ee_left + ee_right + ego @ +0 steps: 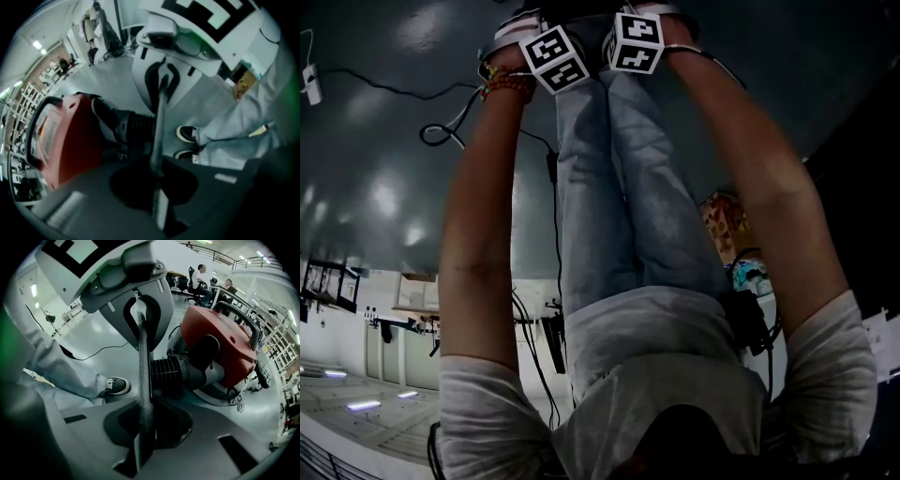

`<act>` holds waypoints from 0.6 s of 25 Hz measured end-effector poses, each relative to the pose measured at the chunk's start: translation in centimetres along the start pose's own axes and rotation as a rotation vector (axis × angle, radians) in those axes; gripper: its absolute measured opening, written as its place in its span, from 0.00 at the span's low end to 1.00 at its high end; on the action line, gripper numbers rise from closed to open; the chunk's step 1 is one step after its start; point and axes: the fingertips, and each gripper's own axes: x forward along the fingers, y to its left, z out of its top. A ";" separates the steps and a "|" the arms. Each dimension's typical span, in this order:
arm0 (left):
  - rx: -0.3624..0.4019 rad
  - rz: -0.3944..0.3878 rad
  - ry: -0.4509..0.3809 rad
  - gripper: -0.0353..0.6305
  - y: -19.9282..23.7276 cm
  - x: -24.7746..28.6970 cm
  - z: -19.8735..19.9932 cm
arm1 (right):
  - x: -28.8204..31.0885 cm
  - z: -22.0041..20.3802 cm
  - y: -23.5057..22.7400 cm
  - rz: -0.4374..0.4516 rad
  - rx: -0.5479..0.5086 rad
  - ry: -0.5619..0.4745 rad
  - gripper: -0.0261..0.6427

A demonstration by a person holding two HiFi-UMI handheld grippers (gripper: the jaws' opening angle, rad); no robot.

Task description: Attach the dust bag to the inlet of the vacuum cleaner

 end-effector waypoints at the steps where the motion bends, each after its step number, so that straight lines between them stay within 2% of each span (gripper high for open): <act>1: 0.014 0.002 -0.002 0.09 0.4 0.2 0.0 | 0.3 0.0 -0.3 0.001 0.003 -0.008 0.08; 4: 0.022 0.004 -0.013 0.09 1.2 0.7 0.0 | 0.3 0.0 -0.8 -0.022 -0.017 0.022 0.08; 7: -0.001 -0.031 0.008 0.08 0.1 1.0 -0.3 | -1.2 0.4 -0.4 -0.041 -0.017 0.045 0.08; 11: -0.021 -0.038 0.047 0.08 0.5 0.5 -0.5 | -1.0 0.8 -0.9 0.017 0.036 0.009 0.08; 15: 0.016 -0.031 0.013 0.08 1.3 -0.8 1.1 | -0.2 -0.5 -0.9 0.033 0.054 0.047 0.08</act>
